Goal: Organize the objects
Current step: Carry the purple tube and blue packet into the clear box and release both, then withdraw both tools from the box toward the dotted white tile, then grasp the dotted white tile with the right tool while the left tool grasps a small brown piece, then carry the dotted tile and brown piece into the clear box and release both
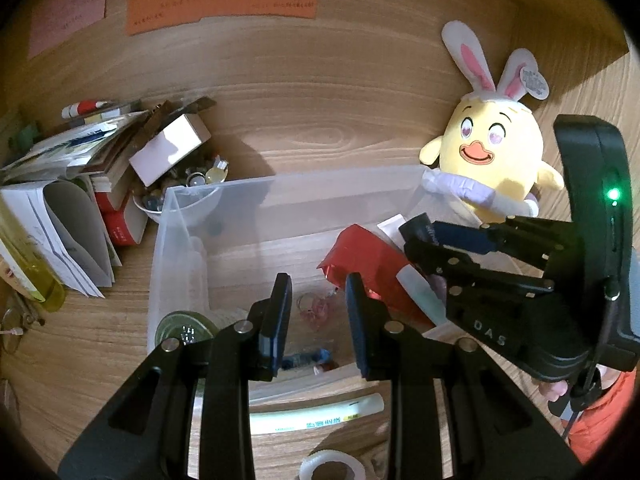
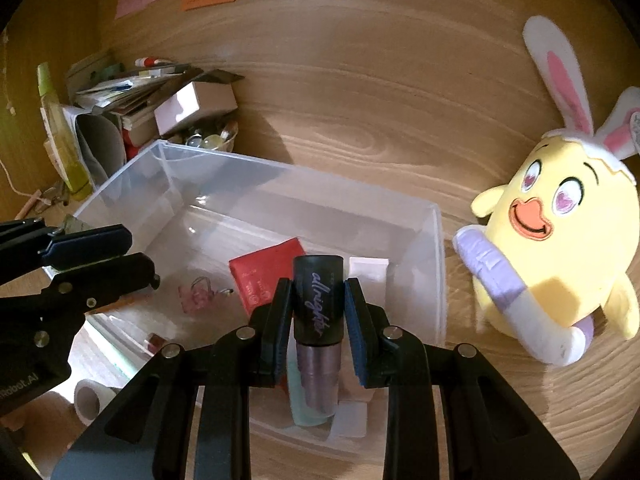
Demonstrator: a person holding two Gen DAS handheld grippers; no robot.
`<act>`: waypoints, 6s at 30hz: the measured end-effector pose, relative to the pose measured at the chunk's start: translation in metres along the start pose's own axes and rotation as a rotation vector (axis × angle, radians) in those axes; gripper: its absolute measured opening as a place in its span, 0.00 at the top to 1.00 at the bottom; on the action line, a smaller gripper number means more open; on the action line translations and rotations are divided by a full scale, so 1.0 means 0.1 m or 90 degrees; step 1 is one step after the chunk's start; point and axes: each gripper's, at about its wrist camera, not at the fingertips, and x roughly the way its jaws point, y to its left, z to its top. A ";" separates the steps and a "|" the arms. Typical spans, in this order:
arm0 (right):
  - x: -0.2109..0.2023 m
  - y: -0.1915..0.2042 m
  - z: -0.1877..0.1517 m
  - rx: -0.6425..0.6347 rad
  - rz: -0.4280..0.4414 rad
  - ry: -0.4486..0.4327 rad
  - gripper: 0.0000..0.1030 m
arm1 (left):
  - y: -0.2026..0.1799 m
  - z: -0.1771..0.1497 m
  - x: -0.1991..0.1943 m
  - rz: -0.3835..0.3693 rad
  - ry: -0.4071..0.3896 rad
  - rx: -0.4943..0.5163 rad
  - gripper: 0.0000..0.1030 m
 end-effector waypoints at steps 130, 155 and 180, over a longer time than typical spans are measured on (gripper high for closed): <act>-0.89 0.22 -0.67 0.064 0.127 -0.056 0.78 | 0.60 -0.41 -0.67 0.034 -0.027 -0.051 0.89; -0.41 0.20 -0.05 0.028 0.067 -0.028 0.78 | 0.46 -0.26 -0.18 0.010 0.016 -0.029 0.88; -0.06 0.30 0.02 0.047 0.033 0.005 0.78 | 0.41 -0.38 -0.53 0.018 -0.037 0.000 0.47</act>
